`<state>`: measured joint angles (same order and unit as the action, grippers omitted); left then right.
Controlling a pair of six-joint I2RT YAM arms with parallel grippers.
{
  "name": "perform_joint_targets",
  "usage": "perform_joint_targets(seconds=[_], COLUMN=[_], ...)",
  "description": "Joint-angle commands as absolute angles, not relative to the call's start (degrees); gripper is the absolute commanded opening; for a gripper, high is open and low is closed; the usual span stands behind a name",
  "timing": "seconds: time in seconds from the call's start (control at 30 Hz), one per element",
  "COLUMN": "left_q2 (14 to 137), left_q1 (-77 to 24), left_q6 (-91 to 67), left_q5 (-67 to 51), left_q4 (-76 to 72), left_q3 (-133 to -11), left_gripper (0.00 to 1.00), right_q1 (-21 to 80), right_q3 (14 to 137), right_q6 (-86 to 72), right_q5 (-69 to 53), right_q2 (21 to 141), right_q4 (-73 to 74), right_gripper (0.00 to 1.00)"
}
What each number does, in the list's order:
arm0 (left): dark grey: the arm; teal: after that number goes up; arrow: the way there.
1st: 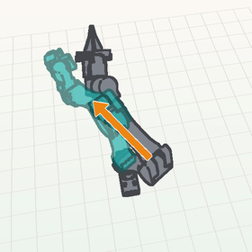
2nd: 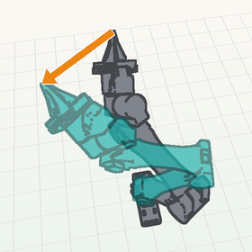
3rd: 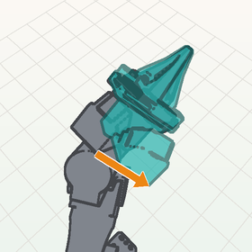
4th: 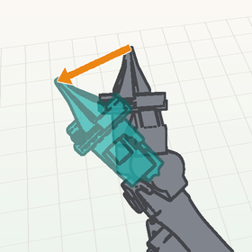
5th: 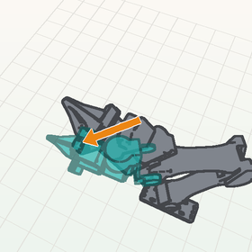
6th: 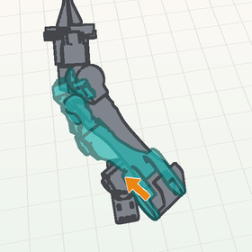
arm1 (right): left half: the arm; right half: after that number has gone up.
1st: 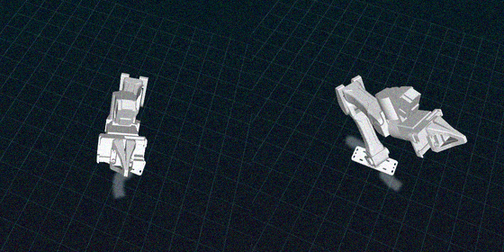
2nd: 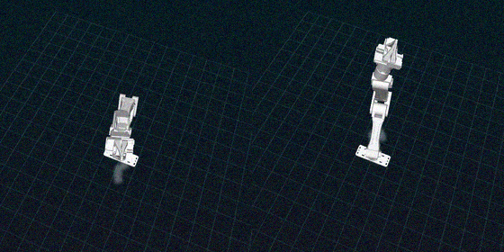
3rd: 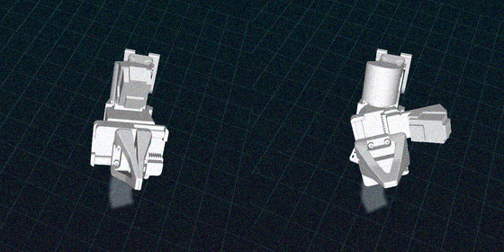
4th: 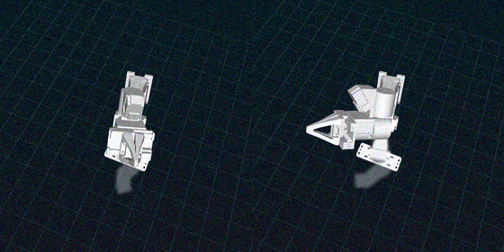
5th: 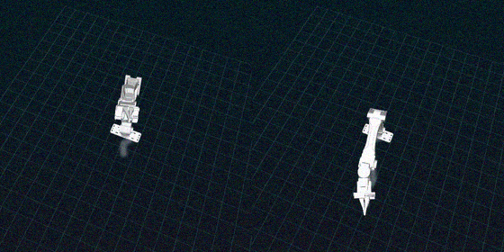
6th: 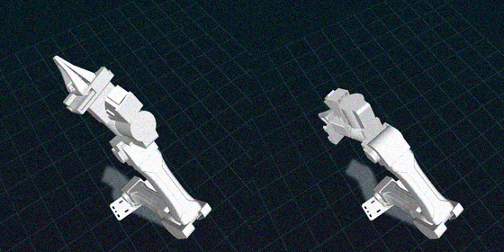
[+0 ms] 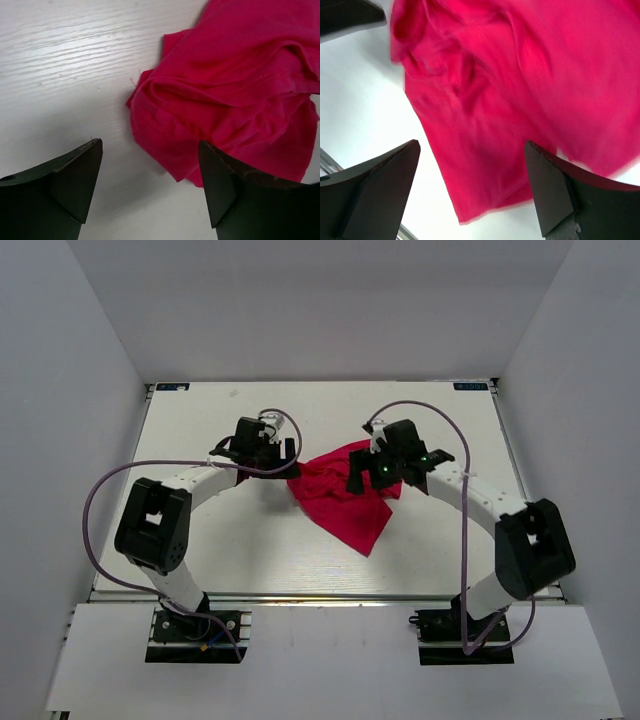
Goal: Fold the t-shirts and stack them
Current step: Flatten out the tshirt
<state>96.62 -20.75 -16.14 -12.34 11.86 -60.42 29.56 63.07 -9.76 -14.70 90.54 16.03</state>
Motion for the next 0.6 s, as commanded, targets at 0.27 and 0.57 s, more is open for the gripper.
perform_joint_targets(seconds=[0.27,0.57], left_q2=[100.72,93.62], left_q1=[-23.03,-23.55], left_q6=[-16.26,-15.73], left_q5=[-21.97,-21.54], left_q4=[4.48,0.71], left_q3=[-61.70,-59.60], left_gripper=[0.39,0.00], right_q1=[31.90,34.19], right_q3=[43.07,44.64], right_q6=[-19.77,-23.99], right_q5=[-5.54,-3.78], right_q2=[80.59,85.60], right_q4=[19.87,10.65], right_gripper=[0.86,0.53])
